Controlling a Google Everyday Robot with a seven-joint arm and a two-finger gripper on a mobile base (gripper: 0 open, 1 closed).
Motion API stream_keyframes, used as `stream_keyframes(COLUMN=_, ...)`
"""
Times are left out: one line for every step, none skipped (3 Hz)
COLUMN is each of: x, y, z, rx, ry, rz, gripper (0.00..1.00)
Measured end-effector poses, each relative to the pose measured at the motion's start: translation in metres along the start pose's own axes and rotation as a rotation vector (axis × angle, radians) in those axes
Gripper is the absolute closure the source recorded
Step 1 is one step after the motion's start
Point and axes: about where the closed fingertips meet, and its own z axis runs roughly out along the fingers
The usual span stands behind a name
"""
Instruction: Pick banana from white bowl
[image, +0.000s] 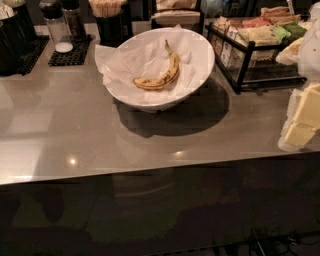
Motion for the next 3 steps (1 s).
stream_keyframes(x=0.000, y=0.000, z=0.000, rx=0.000, ry=0.000, rz=0.000, gripper=0.00)
stream_keyframes(x=-0.006, y=-0.003, z=-0.006, rx=0.013, ry=-0.013, rz=-0.025, gripper=0.00)
stream_keyframes(x=-0.022, y=-0.014, z=-0.013, rx=0.023, ry=-0.075, rz=-0.088, gripper=0.00)
